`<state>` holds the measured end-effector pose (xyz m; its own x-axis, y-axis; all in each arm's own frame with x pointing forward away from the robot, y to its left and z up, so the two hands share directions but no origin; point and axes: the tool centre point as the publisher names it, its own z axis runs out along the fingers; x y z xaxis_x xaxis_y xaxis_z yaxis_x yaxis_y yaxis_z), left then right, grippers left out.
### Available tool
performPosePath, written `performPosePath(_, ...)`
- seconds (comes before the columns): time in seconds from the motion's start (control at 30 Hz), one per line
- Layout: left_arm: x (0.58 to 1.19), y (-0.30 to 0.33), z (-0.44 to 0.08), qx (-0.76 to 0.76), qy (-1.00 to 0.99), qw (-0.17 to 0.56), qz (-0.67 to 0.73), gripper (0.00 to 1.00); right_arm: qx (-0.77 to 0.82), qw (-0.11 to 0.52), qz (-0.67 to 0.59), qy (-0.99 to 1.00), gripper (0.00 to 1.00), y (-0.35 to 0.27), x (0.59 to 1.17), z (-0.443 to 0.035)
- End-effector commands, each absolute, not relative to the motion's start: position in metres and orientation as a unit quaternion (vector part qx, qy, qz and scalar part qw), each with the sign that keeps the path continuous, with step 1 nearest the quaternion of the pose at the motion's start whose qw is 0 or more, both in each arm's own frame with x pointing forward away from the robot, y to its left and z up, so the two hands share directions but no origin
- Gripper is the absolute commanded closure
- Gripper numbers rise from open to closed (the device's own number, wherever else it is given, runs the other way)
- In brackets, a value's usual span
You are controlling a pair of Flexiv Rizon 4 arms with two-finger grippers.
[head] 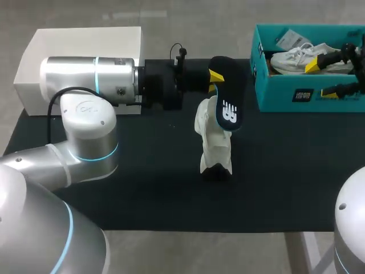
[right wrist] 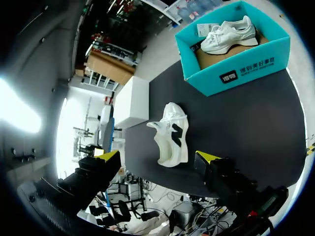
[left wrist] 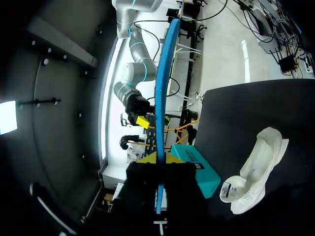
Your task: Take the shoe out of the shoebox, open the shoe tongue, remove and reinsert the insole, then place the shoe into the shoebox
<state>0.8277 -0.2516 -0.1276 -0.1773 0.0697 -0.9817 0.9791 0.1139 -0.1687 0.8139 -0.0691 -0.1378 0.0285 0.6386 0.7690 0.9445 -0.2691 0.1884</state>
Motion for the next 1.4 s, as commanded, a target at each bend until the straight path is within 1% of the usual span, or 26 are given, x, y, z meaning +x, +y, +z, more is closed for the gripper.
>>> performPosePath(0.03,0.826,-0.25,-0.126,0.448,0.59,0.457,-0.491,1.0,-0.703,0.17,-0.395,-0.567,0.0,-0.093,0.791,-0.125)
performPosePath(0.47,0.826,-0.255,-0.119,0.449,0.586,0.456,-0.497,1.0,-0.655,0.25,-0.376,-0.607,0.0,-0.097,0.779,-0.137)
performPosePath(1.4,0.826,-0.256,-0.12,0.448,0.585,0.457,-0.498,1.0,-0.659,0.25,-0.369,-0.606,0.0,-0.097,0.78,-0.138)
